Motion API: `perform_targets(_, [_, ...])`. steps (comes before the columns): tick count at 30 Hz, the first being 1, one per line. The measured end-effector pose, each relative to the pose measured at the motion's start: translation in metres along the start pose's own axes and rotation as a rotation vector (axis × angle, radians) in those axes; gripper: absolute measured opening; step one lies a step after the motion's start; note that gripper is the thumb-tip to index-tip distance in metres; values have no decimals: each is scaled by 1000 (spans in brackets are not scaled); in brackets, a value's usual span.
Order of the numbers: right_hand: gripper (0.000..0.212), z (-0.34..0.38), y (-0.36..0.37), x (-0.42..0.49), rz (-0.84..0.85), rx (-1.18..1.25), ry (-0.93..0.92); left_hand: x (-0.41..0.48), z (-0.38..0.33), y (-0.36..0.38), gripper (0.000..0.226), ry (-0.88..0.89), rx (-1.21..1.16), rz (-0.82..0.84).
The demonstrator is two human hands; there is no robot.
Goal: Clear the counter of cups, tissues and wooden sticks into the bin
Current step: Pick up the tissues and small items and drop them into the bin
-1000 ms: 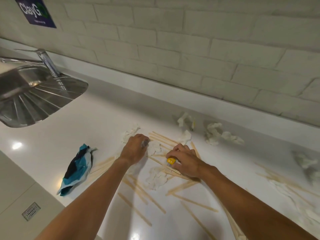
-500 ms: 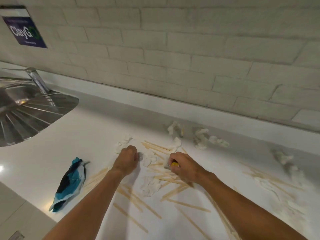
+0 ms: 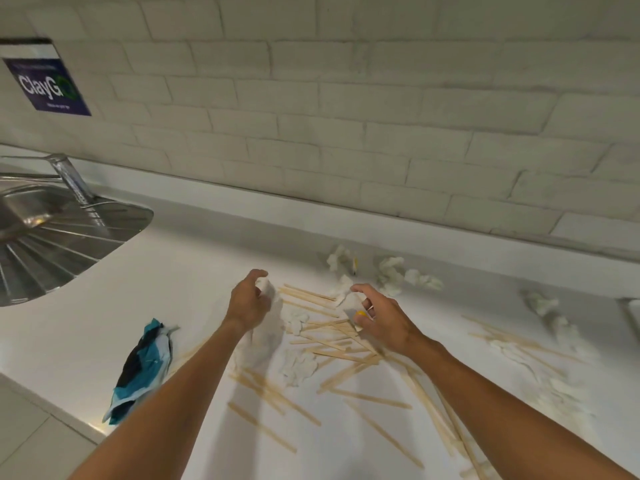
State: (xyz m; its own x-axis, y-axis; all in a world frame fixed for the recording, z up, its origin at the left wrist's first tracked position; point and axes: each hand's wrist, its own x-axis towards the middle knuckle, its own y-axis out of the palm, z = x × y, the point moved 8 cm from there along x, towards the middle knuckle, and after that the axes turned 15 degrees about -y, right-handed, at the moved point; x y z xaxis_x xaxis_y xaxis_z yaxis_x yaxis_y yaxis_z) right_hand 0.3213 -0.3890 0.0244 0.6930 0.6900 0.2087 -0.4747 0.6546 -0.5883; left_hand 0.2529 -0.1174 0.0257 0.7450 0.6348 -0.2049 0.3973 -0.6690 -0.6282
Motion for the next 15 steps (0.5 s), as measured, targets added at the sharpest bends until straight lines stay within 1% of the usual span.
perform_targets(1, [39,-1,-1,-2,-14,-9,1,-1,-6,1,35,9,-11,25])
perform_targets(4, [35,-5,-6,-7,-53,4,8,-10,-26,13,11,0,-92,151])
perform_targets(6, [32,-9,-12,-10,-88,22,35,-9,-33,29,25,-35,-230,252])
perform_targets(7, [29,-11,-17,-11,-123,37,54,-11,-37,38,26,-59,-315,316])
perform_targets(9, [24,-18,-31,-13,-222,82,106,-18,-50,61,6,-95,-417,462])
perform_targets(11, [19,-27,-46,-13,-332,131,149,-29,-63,86,18,-138,-422,613])
perform_targets(12, [17,-32,-52,-12,-372,174,162,-33,-69,97,20,-150,-412,669])
perform_targets(15, [13,-42,-60,-5,-417,321,190,-35,-79,125,17,-192,-438,744])
